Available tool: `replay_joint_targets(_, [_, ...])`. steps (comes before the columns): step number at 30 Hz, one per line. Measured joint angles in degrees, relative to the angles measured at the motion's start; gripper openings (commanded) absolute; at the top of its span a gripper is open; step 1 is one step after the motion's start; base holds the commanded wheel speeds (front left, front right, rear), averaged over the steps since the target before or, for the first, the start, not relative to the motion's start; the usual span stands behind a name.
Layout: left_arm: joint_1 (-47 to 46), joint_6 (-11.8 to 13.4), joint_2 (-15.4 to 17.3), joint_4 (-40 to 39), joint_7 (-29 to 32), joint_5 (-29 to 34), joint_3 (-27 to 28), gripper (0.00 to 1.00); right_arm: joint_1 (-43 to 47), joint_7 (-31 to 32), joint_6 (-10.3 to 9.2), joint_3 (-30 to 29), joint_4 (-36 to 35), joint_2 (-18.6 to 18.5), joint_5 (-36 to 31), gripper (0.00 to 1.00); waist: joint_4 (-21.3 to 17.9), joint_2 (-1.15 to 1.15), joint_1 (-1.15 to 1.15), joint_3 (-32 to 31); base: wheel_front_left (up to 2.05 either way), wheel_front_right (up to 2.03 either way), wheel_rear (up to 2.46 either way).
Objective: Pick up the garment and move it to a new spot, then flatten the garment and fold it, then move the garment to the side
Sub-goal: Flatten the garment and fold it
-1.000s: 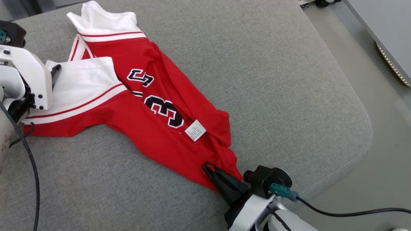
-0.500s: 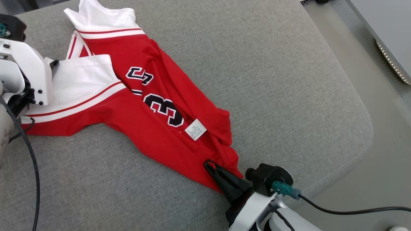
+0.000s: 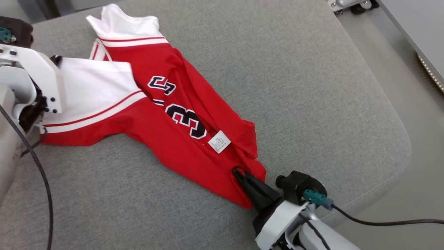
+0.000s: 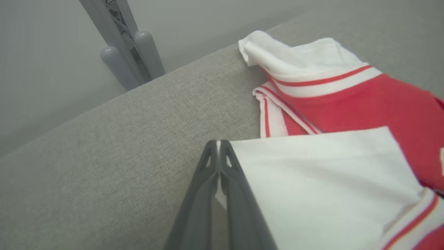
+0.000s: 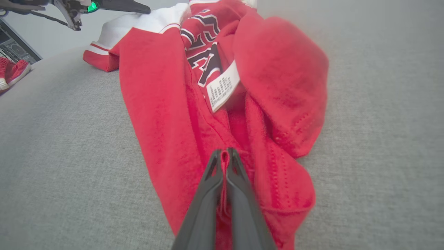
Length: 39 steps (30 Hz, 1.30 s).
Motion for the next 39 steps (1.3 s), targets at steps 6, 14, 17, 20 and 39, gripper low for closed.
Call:
replay_joint_targets(6, [2.97, 0.01, -2.85, -0.67, -6.88, -1.81, 0.19, 0.00, -0.05, 0.00, 0.00, -4.59, 0.66, -2.32, -1.55, 0.00, 2.45, 0.00, 0.00, -3.07, 0.00, 0.00, 0.00])
replay_joint_targets(14, [6.41, 0.00, -5.64, -2.97, -15.83, -3.04, -1.41, 0.00, -1.10, 0.00, 0.00, -8.68, 0.35, -8.56, -3.50, 0.00, 7.24, 0.00, 0.00, -8.55, 0.00, 0.00, 0.00])
replay_joint_targets(17, [7.51, 0.00, -6.03, -3.45, -19.14, -4.15, -1.71, 0.00, -1.33, 0.00, 0.00, -9.89, 0.25, -11.65, -3.54, 0.00, 9.12, 0.00, 0.00, -11.14, 0.00, 0.00, 0.00])
replay_joint_targets(20, [8.76, 0.00, -6.53, -3.15, -22.27, -4.71, -1.82, 0.00, -1.86, 0.00, 0.00, -10.61, 0.35, -14.89, -3.71, 0.00, 11.11, 0.00, 0.00, -13.86, 0.00, 0.00, 0.00])
replay_joint_targets(39, [17.29, 4.78, -10.28, -13.28, -25.47, 6.31, 17.55, 0.00, -9.38, 0.00, 0.00, -7.62, -2.65, -27.84, -8.86, 0.00, 21.96, 0.00, 0.00, -26.62, 0.00, 0.00, 0.00])
